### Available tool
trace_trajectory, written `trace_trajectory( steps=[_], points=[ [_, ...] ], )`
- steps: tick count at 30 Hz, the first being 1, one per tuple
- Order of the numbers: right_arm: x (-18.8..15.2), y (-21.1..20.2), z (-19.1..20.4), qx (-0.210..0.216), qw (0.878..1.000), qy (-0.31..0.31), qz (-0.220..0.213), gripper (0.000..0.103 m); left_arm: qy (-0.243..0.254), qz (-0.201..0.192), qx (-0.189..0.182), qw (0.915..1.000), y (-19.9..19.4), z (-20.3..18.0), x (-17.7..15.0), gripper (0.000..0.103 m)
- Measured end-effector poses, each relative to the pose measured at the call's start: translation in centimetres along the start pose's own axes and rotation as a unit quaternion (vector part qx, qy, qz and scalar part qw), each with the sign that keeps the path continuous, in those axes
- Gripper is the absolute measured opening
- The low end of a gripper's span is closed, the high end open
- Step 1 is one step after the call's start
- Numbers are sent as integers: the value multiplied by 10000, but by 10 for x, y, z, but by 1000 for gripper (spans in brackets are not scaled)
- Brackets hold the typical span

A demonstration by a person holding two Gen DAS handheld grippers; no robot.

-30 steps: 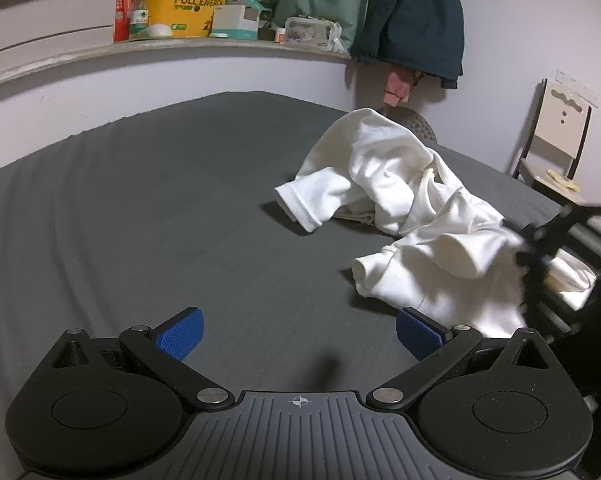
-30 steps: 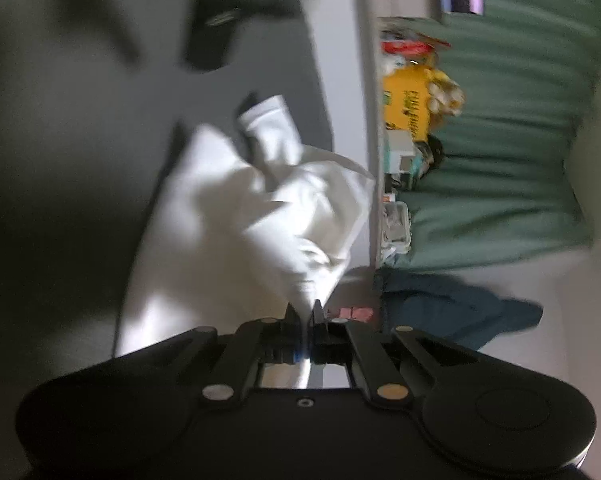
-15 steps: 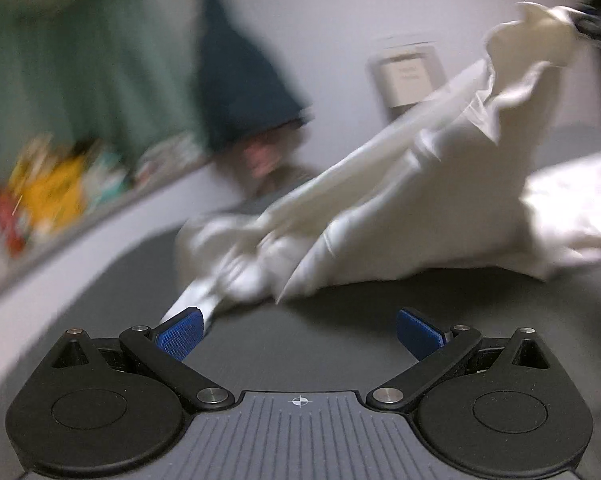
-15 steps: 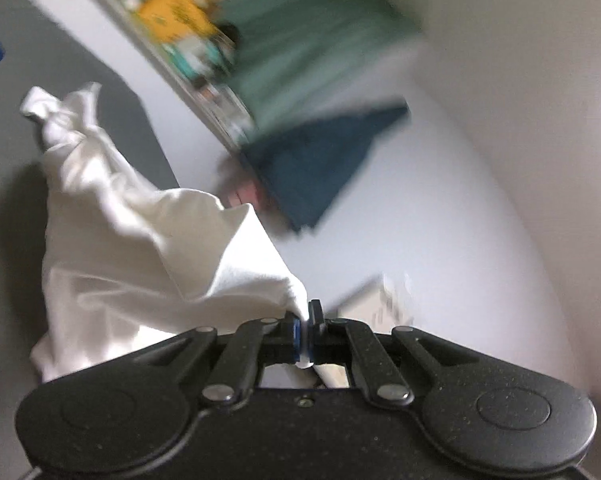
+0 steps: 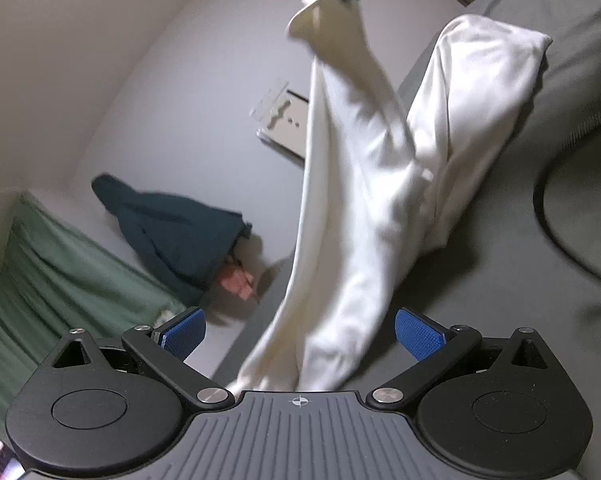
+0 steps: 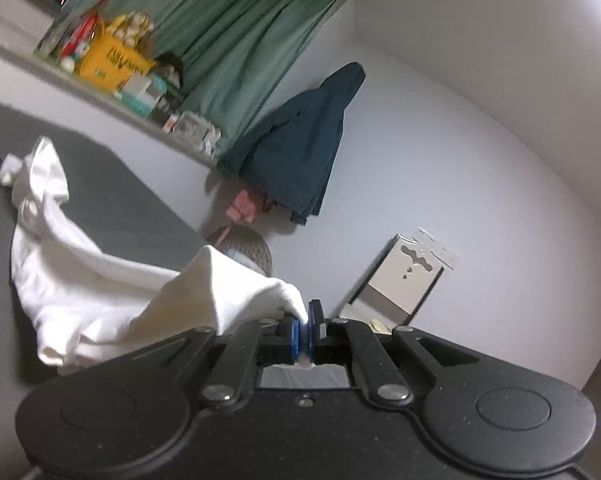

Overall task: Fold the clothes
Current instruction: 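Lift the shirt with the right gripper while the left gripper grasps another edge, then hold the shirt up with both grippers and shake it out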

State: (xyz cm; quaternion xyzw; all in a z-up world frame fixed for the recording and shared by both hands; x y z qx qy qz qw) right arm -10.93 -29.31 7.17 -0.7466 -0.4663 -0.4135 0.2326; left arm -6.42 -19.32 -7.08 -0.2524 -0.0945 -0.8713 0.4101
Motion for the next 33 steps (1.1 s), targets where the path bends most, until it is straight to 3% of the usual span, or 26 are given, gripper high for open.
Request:
trace_trajectory(
  steps=[4, 8, 13, 17, 18, 19, 21, 26, 33],
  points=[
    [14, 2, -23, 74, 9985, 297, -449, 4, 284, -227, 64, 9993, 15, -17, 17, 98],
    [21, 11, -33, 142, 9955, 368, -857, 4, 576, -11, 180, 9982, 41, -36, 18, 58],
    [14, 22, -43, 86, 9939, 615, -908, 4, 760, 121, 361, 9964, 60, -57, 33, 57],
    [8, 18, -46, 77, 9934, 660, -935, 4, 457, 418, 631, 9961, 78, -57, 45, 56],
    [8, 18, -45, 92, 9932, 676, -944, 4, 304, 555, 650, 9959, 84, -54, 48, 50],
    [8, 18, -44, 107, 9930, 692, -949, 4, 278, 661, 679, 9951, 91, -52, 49, 35],
    [6, 18, -44, 134, 9931, 713, -926, 4, 224, 805, 755, 9936, 100, -48, 51, 28],
    [5, 22, -48, 125, 9931, 832, -817, 5, 411, 706, 814, 9933, 97, -40, 58, 28],
    [3, 25, -46, 105, 9940, 855, -679, 5, 39, 426, 1032, 9937, 92, -8, 73, 28]
  ],
)
Point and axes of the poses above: each gripper's, at about its wrist camera, not at the fingertips, and y roughly the way its jaws point, z to its left, x to its top, the point moved 2 cm from there along y, roughly the way its jaws point, and after that the axes turned 9 degrees about -z, right-handed, at the moved point
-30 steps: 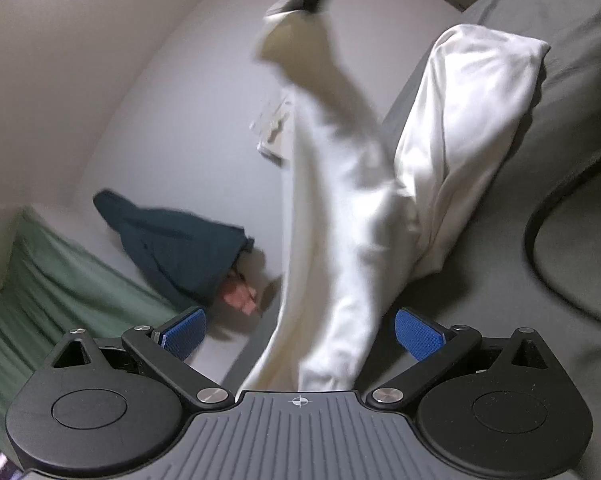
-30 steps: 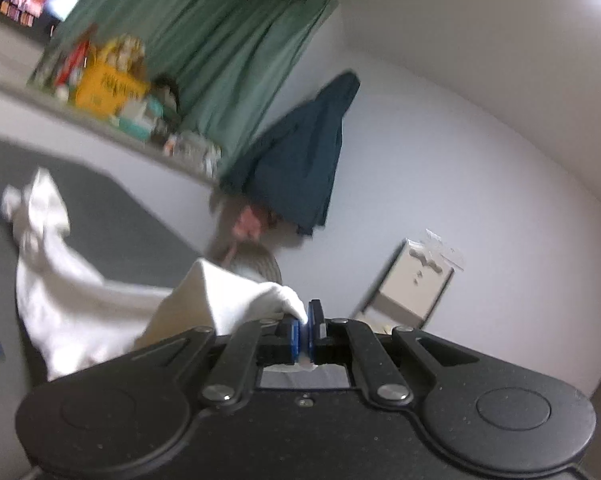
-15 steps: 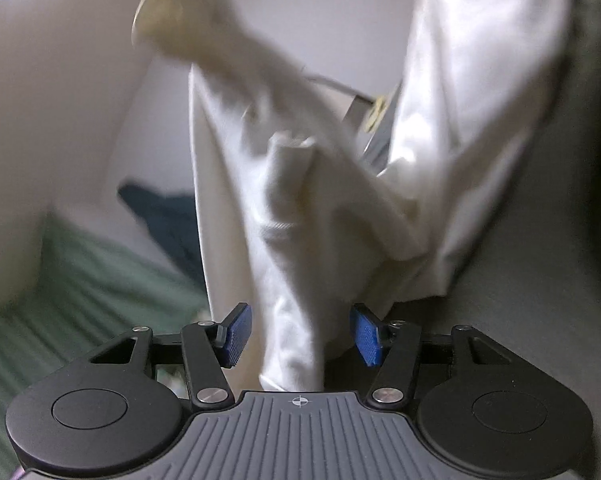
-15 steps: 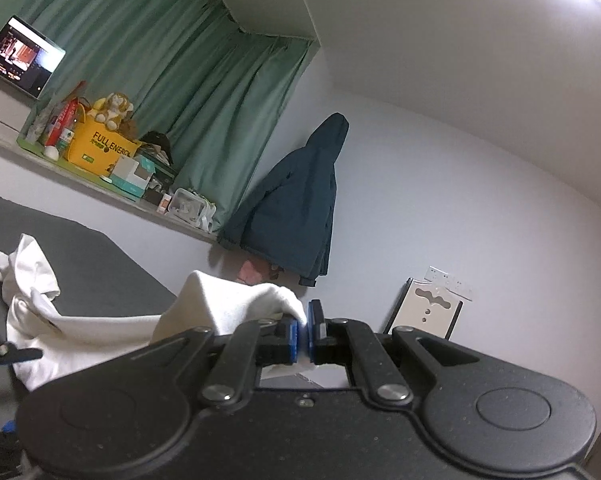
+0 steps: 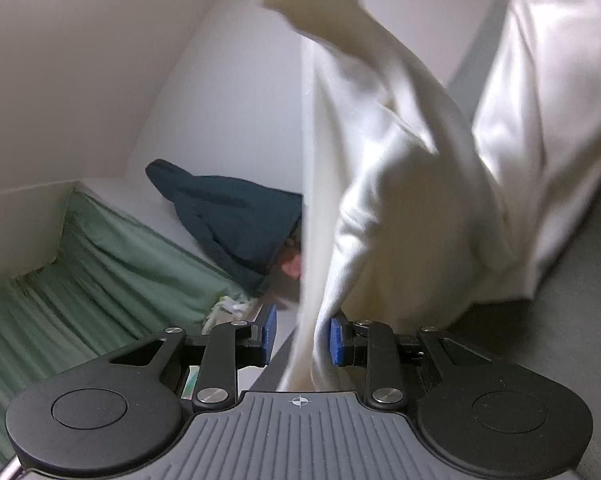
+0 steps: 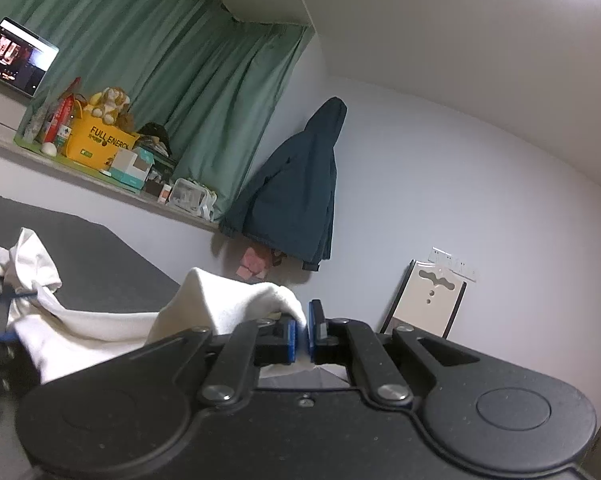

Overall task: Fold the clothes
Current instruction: 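Hold the shirt up with both grippers and shake it out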

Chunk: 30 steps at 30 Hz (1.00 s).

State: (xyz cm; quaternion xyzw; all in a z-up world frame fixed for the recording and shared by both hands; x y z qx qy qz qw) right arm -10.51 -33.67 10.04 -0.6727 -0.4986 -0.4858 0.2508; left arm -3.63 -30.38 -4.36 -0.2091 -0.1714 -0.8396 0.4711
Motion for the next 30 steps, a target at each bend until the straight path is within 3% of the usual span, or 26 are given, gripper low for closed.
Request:
trace_trajectory(
  steps=[5, 8, 10, 11, 13, 14, 17, 23, 25, 30],
  points=[
    [1, -2, 2, 16, 10000, 18, 6, 5, -84, -191, -346, 9992, -8, 14, -4, 28],
    [0, -2, 2, 33, 10000, 0, 11, 5, 218, -318, -492, 9980, -7, 2, -6, 28],
    [-2, -1, 1, 32, 10000, 10, 33, 5, 305, -171, -562, 9978, -5, -2, -10, 28],
    [-3, -1, -1, 27, 10000, 23, 44, 5, 259, -74, -575, 9980, -4, -2, -12, 24],
    [-5, -1, -3, 13, 10000, 44, 77, 5, 165, 118, -595, 9980, -2, -1, -16, 4],
    [-7, 0, -4, 7, 9999, 55, 99, 5, 89, 201, -560, 9982, 0, 4, -18, 3],
    [-13, 1, -8, 16, 9998, 93, 198, 5, -376, 382, -331, 9980, 9, 28, -21, 3],
    [-16, -10, -2, 263, 9995, -81, 163, 5, -904, 493, 636, 9926, 0, 107, -18, 3],
    [-2, -23, 0, 286, 9993, -225, -65, 5, -1015, 420, 925, 9896, -11, 136, -13, 3],
    [65, -68, 7, -18, 9956, -343, -875, 5, -1002, -262, 1791, 9784, -49, 228, 21, 3]
  ],
)
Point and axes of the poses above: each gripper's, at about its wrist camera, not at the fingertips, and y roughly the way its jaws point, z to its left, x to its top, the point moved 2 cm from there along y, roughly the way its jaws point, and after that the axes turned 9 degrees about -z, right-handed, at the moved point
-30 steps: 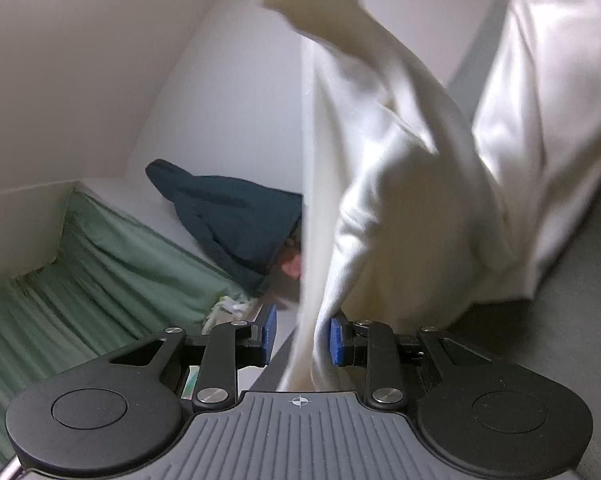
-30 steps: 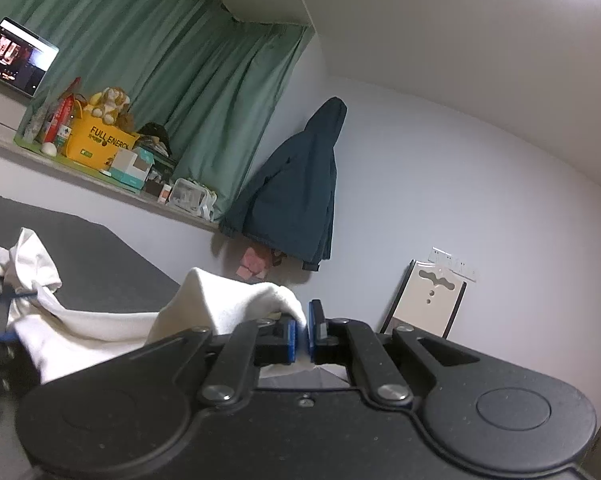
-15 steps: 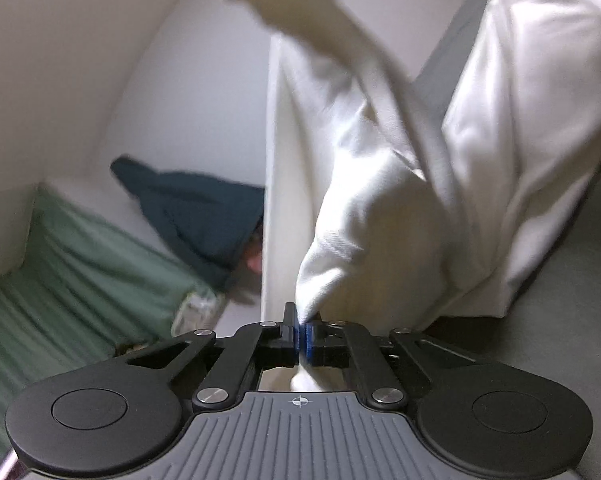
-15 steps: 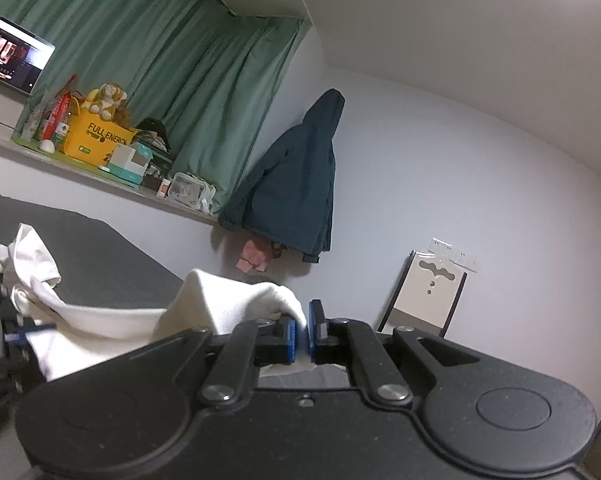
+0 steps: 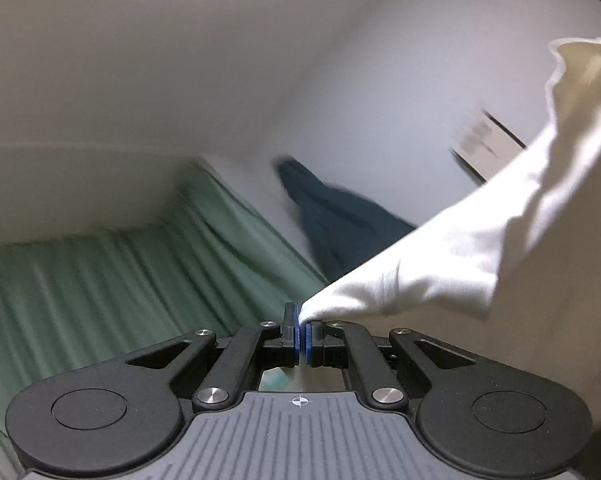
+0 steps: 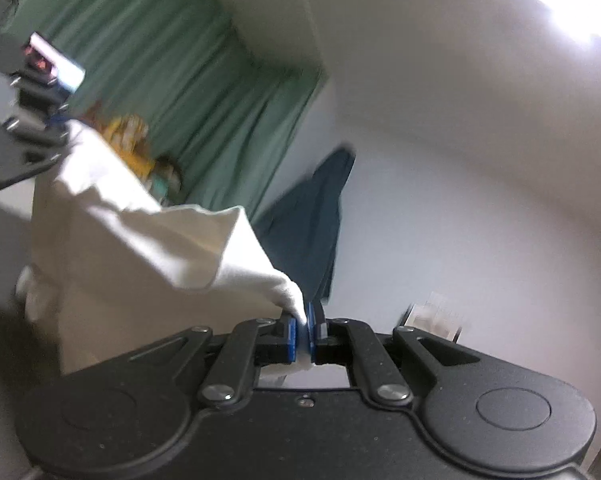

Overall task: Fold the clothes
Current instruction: 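Hold the shirt up with both grippers and shake it out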

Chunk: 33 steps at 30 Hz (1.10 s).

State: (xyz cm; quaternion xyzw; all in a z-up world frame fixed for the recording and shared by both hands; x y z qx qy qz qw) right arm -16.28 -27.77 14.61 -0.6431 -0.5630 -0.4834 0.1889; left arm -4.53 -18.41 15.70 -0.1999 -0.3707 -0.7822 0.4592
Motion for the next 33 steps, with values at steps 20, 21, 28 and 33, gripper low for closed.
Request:
trace_trajectory(
  steps=[20, 21, 28, 33],
  points=[
    [273, -25, -54, -1868, 9529, -479, -2341, 9, 716, -2020, 2135, 9532, -1, 225, 161, 3],
    [264, -20, -45, -1836, 9560, -557, -2219, 9, 771, -1925, 2067, 9562, 0, 217, 151, 3],
    [156, 68, 10, -1291, 9847, -756, -889, 9, 861, -894, 745, 9895, 65, 127, 55, 3],
    [34, 170, 52, -601, 9953, -743, 155, 8, 381, 97, -476, 9981, 149, 44, -23, 3]
  ],
)
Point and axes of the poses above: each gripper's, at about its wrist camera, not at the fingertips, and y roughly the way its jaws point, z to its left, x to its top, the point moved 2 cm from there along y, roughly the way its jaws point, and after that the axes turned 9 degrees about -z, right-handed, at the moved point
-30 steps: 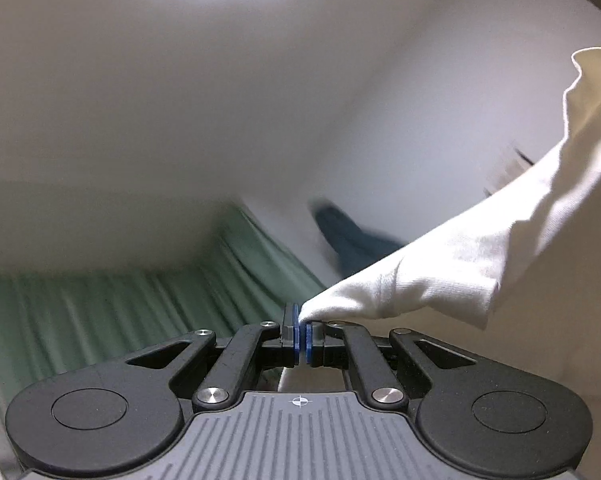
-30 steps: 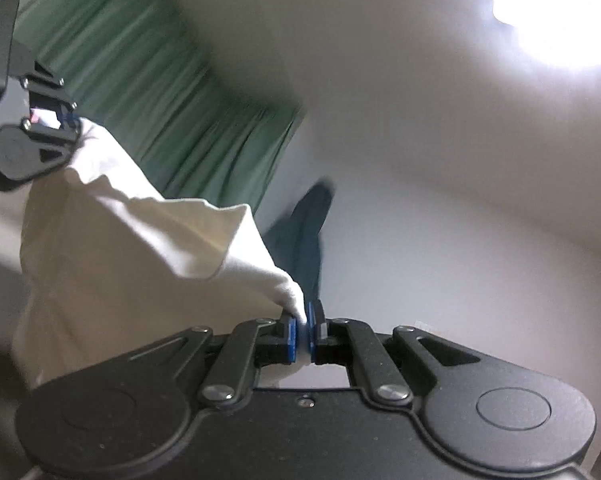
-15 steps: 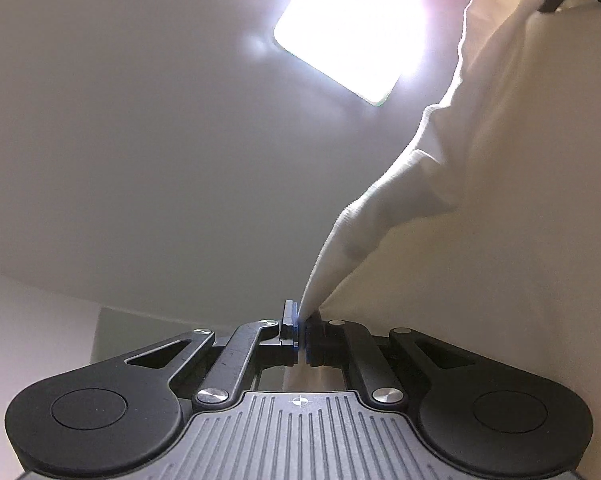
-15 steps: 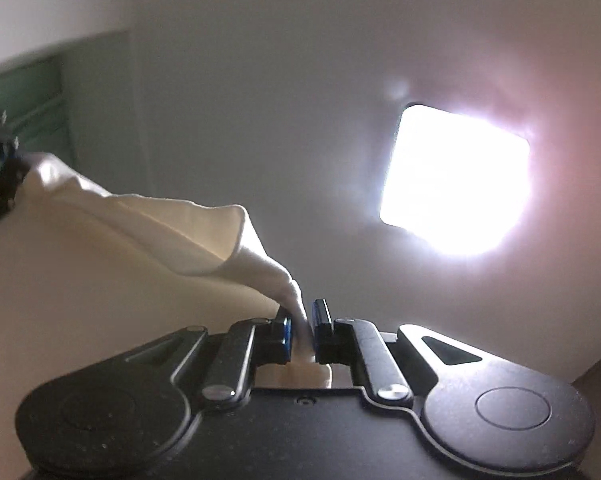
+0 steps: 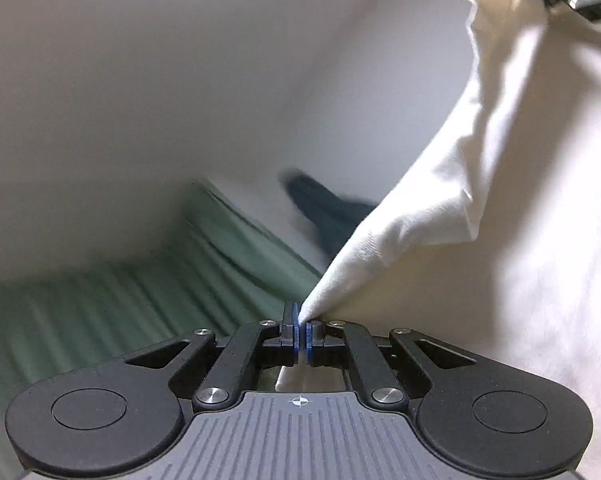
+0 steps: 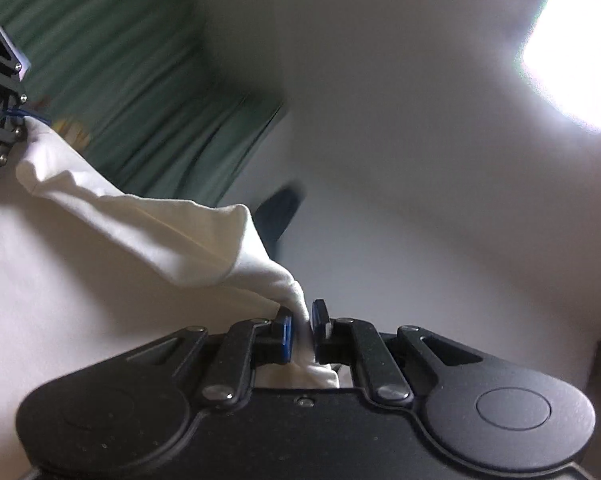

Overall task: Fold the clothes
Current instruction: 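Hold the shirt up with both grippers and shake it out, then lower the shirt flat onto the bed and open both grippers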

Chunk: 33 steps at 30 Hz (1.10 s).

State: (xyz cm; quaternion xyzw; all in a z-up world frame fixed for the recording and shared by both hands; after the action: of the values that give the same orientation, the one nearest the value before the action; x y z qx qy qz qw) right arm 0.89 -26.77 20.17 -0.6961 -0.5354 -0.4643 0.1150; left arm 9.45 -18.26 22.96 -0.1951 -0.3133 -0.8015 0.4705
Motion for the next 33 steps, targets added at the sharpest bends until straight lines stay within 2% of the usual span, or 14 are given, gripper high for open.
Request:
trace_trajectory(
  steps=[6, 11, 13, 16, 18, 21, 23, 24, 26, 28, 29, 30, 32, 33],
  points=[
    [-132, 121, 86, 883, 9899, -114, 1106, 8, -119, 960, -910, 9911, 113, -104, -76, 3],
    [-209, 201, 164, 1492, 9689, -286, 1952, 8, -12, 1891, -1507, 9703, 190, -176, -137, 3],
    [-225, 226, 191, 1626, 9578, -167, 2366, 8, -9, 2213, -1649, 9612, 246, -197, -156, 3],
    [-252, 260, 218, 1715, 9394, 213, 2961, 8, -237, 2668, -1883, 9449, 266, -234, -183, 3],
    [-283, 262, 217, 1835, 9254, 503, 3279, 8, -503, 3044, -2068, 9285, 263, -256, -201, 3],
    [-312, 262, 218, 1956, 9018, 1013, 3718, 9, -1063, 3708, -2295, 8936, 248, -296, -235, 4],
    [-319, 259, 197, 1919, 8902, 1632, 3797, 14, -1455, 3795, -2158, 8878, 235, -288, -239, 12],
    [-320, 259, 184, 1912, 8818, 2002, 3818, 14, -1655, 4061, -1883, 8788, 234, -283, -240, 13],
    [-327, 264, 161, 1964, 8551, 2780, 3910, 19, -2622, 4166, -2015, 8468, 236, -267, -249, 13],
    [-331, 265, 144, 1886, 8423, 3129, 3963, 31, -3458, 4148, -2108, 8148, 244, -246, -265, 13],
    [-328, 266, 136, 1867, 8387, 3238, 3961, 37, -3564, 4220, -2064, 8077, 248, -240, -270, 22],
    [-326, 266, 128, 1845, 8354, 3366, 3933, 37, -3529, 4346, -2035, 8032, 251, -237, -275, 38],
    [-326, 262, 111, 1769, 8291, 3695, 3806, 41, -3404, 4609, -1846, 7986, 253, -228, -281, 61],
    [-328, 261, 103, 1704, 8199, 3922, 3806, 44, -3419, 4749, -1713, 7926, 253, -222, -283, 68]
  ],
)
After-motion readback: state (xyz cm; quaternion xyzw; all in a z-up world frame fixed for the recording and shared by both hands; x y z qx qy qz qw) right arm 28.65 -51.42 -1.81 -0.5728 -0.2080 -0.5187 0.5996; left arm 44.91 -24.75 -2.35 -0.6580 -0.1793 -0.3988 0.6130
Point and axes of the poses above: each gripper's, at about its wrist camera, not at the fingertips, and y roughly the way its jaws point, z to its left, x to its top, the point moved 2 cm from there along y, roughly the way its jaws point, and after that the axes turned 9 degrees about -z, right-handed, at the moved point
